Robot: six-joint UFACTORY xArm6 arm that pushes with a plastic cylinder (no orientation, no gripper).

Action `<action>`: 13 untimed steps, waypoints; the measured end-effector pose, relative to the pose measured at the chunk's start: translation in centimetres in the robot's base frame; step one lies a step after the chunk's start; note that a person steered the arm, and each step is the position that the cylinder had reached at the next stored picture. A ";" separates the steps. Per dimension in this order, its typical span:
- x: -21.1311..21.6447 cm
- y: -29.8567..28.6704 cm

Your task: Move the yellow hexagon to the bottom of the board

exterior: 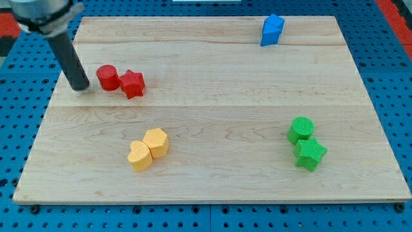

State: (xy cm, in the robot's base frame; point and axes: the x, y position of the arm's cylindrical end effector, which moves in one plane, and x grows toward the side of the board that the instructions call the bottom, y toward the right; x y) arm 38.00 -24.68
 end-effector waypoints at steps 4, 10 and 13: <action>13.8 18.3; 23.1 16.9; 19.0 20.7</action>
